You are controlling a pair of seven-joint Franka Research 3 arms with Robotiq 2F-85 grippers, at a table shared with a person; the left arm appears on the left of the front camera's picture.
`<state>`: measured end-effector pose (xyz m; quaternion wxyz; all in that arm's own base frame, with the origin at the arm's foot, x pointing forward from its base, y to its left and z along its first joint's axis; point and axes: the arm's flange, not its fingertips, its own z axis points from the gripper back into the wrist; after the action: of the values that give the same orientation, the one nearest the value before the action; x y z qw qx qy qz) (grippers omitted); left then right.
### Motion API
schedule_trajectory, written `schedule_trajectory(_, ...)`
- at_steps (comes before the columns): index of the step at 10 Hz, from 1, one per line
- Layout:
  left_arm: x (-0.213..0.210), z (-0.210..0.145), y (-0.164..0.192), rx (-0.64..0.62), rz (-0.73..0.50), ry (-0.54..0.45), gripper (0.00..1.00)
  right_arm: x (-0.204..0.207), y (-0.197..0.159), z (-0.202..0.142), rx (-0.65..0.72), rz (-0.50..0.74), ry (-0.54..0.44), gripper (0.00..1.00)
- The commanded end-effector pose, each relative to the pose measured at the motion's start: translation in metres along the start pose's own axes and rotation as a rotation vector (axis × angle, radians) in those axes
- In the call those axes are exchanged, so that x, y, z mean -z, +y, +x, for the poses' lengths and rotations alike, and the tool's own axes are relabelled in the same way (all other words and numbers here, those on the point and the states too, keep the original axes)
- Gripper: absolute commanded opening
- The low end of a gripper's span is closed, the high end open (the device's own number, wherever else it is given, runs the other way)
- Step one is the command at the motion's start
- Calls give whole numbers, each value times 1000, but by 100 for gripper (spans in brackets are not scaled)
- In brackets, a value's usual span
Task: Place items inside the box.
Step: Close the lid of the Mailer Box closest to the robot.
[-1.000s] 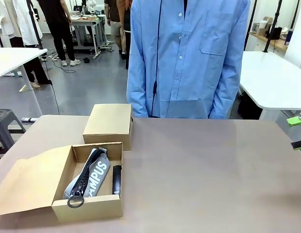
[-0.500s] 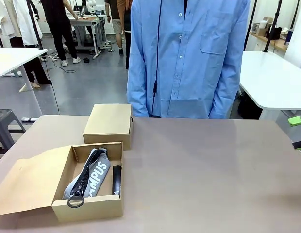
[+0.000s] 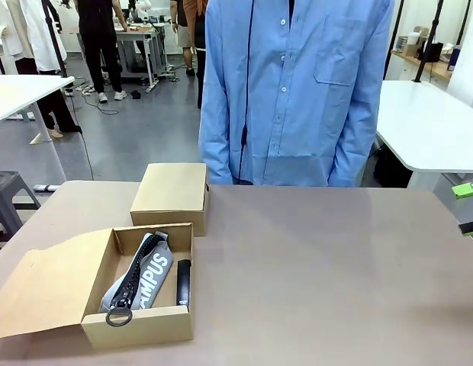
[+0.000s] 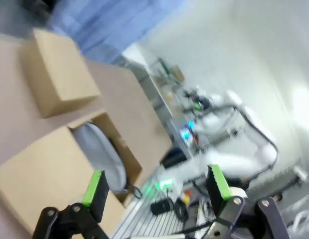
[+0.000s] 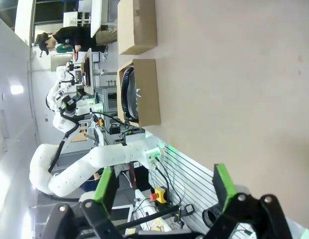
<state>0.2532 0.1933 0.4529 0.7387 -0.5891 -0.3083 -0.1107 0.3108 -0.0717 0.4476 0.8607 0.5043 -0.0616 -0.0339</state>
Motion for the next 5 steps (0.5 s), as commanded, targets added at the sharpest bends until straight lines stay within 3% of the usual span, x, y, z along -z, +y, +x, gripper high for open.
schedule_trajectory(1,69,-30,-49,265,-148,208,100,-1,3,1,10,18,-6,100)
schedule_trajectory(2,89,-39,-58,368,-168,240,100,-1,3,1,10,18,-6,100)
schedule_trajectory(3,97,-43,-56,554,-166,213,100,-1,3,1,10,18,-6,100)
schedule_trajectory(4,98,-44,-43,692,-172,215,100,-1,3,1,10,18,-6,100)
schedule_trajectory(5,96,-47,-18,934,-103,163,100,-1,3,1,10,18,-6,100)
